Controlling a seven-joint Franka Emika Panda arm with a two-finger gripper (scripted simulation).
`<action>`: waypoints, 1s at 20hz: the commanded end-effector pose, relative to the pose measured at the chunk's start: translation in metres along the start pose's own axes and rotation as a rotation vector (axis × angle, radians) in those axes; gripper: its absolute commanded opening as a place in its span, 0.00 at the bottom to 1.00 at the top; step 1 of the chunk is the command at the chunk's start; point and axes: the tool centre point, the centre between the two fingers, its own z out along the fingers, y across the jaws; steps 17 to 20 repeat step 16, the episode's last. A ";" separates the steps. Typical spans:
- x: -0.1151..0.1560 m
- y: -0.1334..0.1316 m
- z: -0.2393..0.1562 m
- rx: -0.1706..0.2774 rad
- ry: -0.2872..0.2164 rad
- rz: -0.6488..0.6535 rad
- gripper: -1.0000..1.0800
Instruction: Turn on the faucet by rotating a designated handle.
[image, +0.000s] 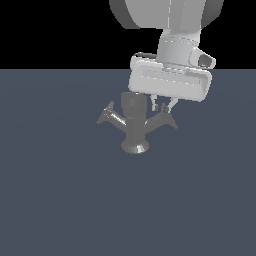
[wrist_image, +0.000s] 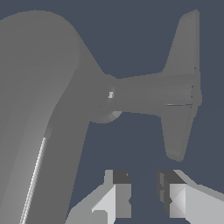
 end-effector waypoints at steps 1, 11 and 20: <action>-0.043 0.024 0.017 0.068 -0.087 0.120 0.27; 0.075 -0.098 0.005 -0.062 0.108 -0.417 0.17; 0.102 -0.102 0.009 -0.067 0.174 -0.477 0.16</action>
